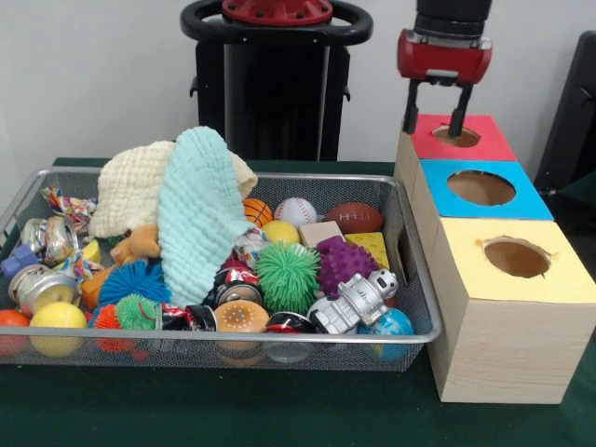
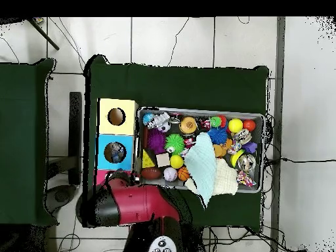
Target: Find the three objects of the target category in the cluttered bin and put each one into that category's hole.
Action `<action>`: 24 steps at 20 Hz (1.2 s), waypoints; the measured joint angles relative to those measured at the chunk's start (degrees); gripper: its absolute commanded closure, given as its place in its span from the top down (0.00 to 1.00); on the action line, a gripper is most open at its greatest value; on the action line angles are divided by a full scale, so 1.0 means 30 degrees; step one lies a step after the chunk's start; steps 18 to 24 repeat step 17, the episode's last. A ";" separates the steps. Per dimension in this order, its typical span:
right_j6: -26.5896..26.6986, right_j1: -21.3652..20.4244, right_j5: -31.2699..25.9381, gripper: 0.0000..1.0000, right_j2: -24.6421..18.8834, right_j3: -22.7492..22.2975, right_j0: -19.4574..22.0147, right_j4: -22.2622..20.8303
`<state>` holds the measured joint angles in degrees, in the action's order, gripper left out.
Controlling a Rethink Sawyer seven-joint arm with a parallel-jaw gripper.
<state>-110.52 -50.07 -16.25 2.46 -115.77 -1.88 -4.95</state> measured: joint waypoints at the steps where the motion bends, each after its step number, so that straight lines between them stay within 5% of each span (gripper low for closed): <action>1: 0.0000 0.0002 0.0275 1.00 -0.0047 -0.0160 0.0222 -0.0137; 9: 0.0000 0.0200 0.3062 1.00 -0.0681 -0.2427 0.3063 -0.2184; 24: 0.0000 0.0346 0.3275 1.00 -0.0849 -0.3570 0.3370 -0.3152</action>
